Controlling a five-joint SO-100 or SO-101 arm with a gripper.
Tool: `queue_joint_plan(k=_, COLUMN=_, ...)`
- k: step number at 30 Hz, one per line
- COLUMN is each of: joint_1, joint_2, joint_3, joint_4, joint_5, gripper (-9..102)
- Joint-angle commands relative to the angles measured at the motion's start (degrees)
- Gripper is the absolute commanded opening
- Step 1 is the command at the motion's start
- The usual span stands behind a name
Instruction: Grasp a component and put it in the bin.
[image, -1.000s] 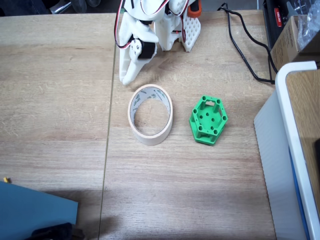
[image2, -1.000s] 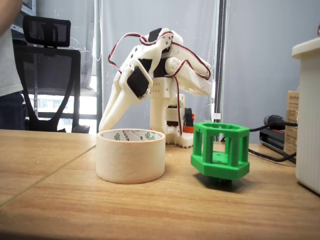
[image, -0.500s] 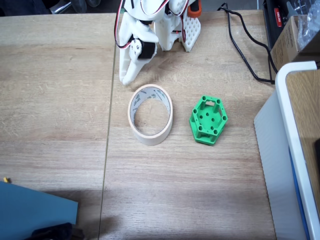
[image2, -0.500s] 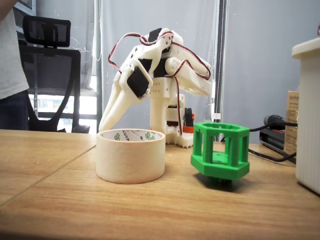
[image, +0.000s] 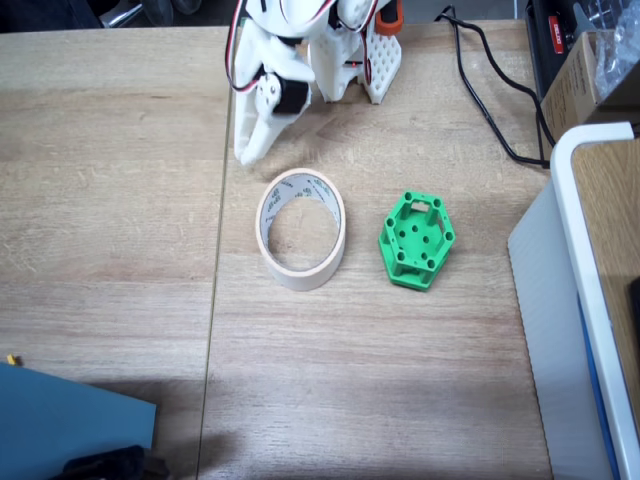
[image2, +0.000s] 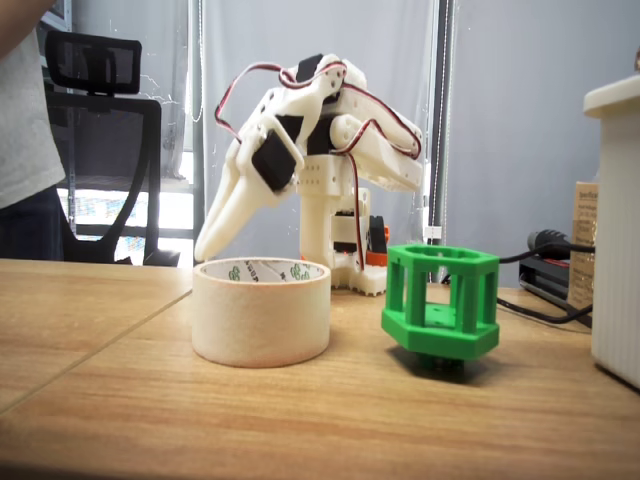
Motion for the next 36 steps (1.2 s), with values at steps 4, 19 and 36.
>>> queue_joint_plan(k=4, joint_1=-7.03, joint_2=0.18, joint_3=-17.23, joint_4=-0.79, joint_5=0.70, gripper=0)
queue_joint_plan(k=19, joint_1=-30.23, joint_2=-32.17, joint_3=-37.62, joint_4=-0.79, joint_5=9.84, gripper=0)
queue_joint_plan(k=36, joint_1=-45.62, joint_2=-47.55, joint_3=-42.98, joint_4=-0.70, joint_5=28.83, gripper=11)
